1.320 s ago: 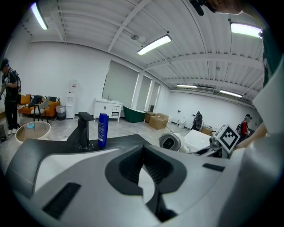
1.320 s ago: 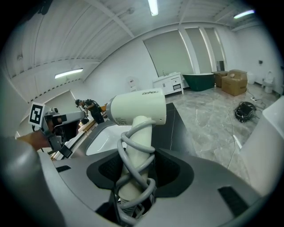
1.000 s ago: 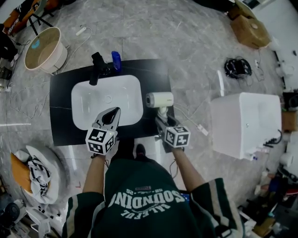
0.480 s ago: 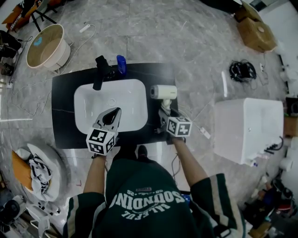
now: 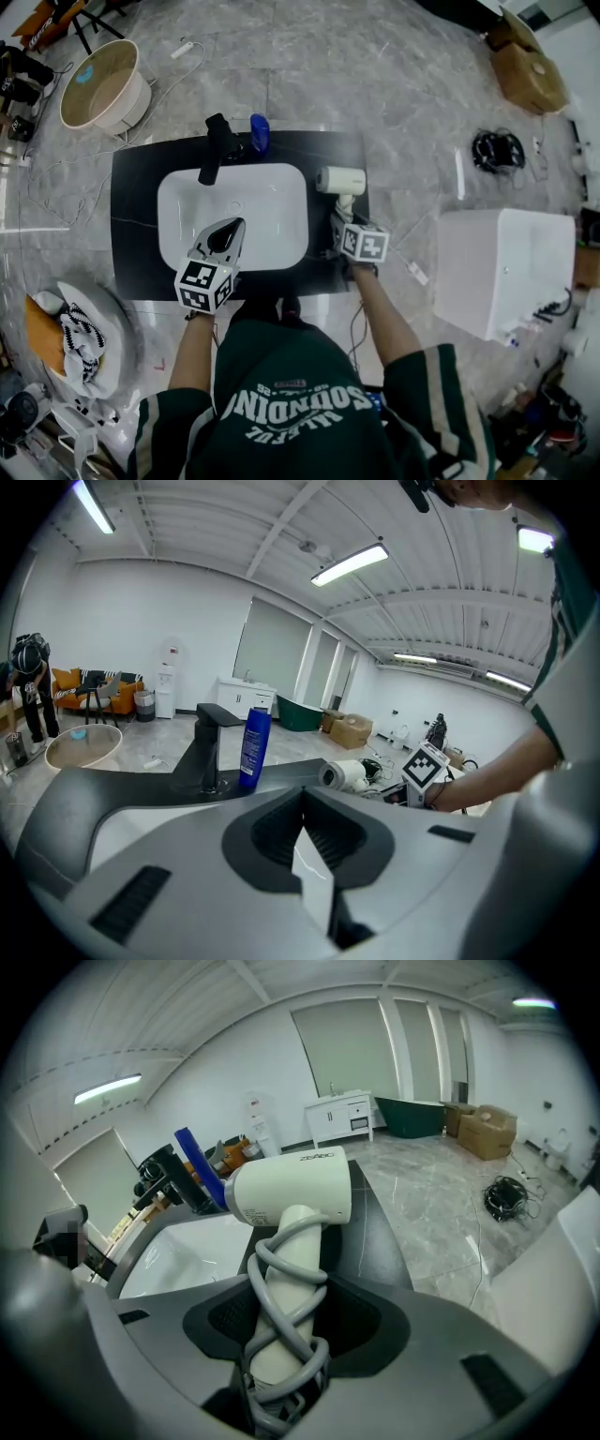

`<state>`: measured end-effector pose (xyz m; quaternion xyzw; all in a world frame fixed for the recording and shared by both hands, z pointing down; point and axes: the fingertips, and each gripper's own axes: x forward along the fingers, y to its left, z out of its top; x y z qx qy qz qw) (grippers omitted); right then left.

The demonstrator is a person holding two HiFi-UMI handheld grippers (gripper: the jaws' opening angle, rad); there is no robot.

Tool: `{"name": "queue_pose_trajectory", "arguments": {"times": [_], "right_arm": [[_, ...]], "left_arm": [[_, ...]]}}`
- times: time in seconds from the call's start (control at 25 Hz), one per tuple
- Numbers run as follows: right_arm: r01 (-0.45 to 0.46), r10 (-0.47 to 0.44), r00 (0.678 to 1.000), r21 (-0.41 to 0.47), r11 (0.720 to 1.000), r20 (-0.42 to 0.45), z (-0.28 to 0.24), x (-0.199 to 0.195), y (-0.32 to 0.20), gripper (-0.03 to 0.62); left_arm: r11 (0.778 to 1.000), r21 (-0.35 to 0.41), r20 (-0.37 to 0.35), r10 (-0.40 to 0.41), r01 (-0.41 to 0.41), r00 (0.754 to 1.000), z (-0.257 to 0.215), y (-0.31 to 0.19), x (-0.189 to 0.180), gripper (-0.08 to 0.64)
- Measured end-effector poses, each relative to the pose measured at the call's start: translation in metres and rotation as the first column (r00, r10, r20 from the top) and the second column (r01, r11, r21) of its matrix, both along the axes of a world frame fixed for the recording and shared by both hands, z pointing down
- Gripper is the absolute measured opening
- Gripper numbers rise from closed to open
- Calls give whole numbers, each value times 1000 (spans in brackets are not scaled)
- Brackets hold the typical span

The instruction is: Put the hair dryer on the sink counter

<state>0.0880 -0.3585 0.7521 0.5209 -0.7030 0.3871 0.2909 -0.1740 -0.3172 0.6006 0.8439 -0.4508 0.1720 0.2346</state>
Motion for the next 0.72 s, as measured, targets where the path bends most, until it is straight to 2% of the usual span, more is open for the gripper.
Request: {"name": "queue_pose_trajectory", "arguments": {"times": [0.72], "right_arm": [[27, -30, 997, -55, 998, -68, 18, -1, 2, 195]], "left_arm": [[1000, -16, -2, -11, 11, 1000, 2, 4, -10, 2]]}}
